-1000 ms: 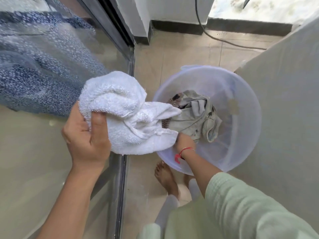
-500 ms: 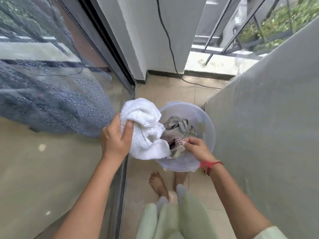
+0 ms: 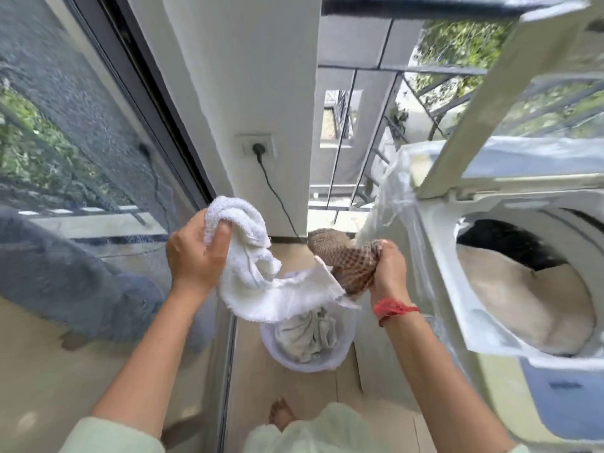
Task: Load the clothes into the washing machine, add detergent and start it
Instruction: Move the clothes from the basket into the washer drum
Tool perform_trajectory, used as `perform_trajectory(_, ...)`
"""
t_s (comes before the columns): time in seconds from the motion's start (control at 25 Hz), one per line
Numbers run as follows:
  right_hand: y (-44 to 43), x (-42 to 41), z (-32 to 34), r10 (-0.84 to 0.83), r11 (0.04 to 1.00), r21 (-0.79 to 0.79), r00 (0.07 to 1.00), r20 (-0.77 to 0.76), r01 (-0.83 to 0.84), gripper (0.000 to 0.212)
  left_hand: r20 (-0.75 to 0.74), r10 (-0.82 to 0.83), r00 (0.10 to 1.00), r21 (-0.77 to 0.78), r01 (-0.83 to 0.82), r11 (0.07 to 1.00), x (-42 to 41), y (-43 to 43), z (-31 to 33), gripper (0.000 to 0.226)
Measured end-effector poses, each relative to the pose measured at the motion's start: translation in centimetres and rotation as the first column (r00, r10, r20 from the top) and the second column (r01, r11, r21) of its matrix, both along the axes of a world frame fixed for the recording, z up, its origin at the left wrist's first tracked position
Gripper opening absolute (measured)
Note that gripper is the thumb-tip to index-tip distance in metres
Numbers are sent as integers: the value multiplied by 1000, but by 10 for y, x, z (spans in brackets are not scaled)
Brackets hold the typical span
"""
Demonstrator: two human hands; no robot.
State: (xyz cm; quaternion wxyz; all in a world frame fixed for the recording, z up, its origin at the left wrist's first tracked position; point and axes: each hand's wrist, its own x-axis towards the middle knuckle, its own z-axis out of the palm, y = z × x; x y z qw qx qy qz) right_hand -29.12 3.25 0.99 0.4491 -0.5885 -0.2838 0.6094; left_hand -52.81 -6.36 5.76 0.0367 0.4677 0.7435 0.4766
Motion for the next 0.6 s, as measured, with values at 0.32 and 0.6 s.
perform_trajectory(0.32,30,109,140,-67,993,48,870,-489,104,21,-5,135,991,471,-117,874,79,32,107,10)
perform_trajectory(0.6,60,301,224,172,921,361,678,-715,147,44,28,171,985,612,-152,776,212,71,165,36)
